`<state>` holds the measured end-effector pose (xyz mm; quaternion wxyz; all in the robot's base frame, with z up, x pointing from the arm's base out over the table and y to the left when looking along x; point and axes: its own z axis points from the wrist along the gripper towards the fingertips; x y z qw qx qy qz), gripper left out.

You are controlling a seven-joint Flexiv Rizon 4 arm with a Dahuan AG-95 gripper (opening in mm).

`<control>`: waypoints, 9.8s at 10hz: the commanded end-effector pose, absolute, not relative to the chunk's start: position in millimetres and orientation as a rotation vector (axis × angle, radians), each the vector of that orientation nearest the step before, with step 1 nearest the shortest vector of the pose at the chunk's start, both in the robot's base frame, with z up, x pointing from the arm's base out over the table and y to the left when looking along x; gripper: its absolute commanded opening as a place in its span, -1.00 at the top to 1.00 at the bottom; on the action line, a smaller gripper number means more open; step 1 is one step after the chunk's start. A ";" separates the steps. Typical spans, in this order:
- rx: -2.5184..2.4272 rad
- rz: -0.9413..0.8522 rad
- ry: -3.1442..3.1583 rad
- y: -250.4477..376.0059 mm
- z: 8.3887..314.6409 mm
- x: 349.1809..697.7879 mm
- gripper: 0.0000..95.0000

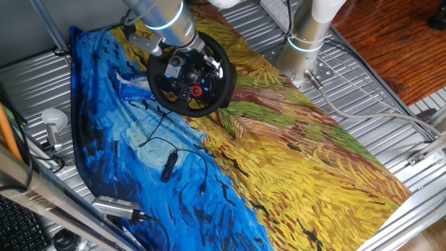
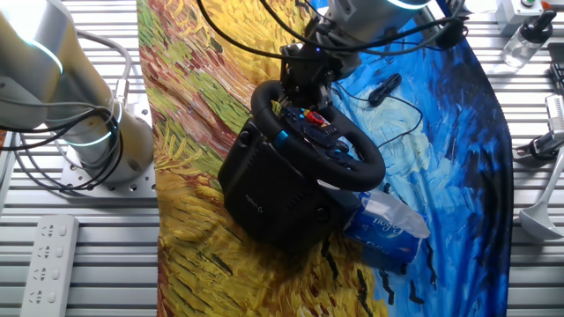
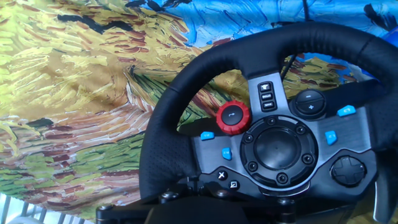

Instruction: Rotate the steering wheel 90 degrees clockwise

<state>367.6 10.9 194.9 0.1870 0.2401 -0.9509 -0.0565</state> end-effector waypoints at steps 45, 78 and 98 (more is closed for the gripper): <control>0.686 -0.226 -2.638 22.4 173.6 351.4 1.00; 0.841 -0.159 -2.558 -1.4 216.8 360.1 1.00; 1.206 -0.373 -2.260 -21.5 246.4 349.3 -0.60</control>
